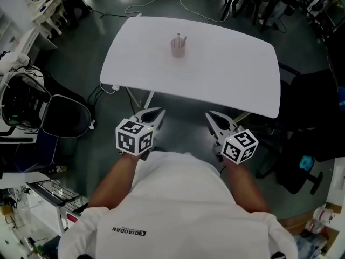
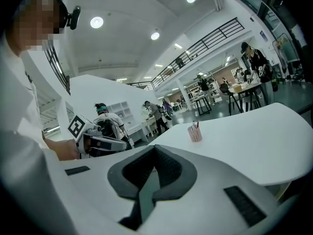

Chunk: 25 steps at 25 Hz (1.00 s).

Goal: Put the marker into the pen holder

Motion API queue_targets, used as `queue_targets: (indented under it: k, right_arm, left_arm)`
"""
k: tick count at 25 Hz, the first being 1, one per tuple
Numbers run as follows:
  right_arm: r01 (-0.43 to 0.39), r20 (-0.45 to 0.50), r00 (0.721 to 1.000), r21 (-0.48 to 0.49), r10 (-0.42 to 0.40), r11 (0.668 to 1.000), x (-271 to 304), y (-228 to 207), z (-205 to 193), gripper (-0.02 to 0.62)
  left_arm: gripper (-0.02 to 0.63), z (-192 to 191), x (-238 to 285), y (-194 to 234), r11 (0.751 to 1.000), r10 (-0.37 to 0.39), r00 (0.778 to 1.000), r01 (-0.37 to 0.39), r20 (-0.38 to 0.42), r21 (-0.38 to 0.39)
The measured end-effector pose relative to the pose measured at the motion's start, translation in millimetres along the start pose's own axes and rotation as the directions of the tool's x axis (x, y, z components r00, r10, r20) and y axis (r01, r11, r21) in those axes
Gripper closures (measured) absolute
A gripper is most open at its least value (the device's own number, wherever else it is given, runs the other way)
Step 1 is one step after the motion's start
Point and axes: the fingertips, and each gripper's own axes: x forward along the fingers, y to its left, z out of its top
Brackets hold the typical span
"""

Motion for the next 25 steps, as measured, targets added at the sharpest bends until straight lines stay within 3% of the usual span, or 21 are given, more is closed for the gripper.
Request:
queue_targets:
  k: [15, 25]
  right_arm:
    - [0.102, 0.032, 0.994, 0.004, -0.102, 0.995, 58, 37, 4, 0.577]
    - [0.178, 0.017, 0.984, 0.035, -0.178, 0.983, 88, 51, -7, 0.577]
  left_arm:
    - [0.578, 23, -18, 58, 0.989, -0.078, 0.997, 0.08, -0.025, 0.123]
    - [0.578, 19, -29, 99, 0.982, -0.12, 0.991, 0.127, -0.056, 0.137]
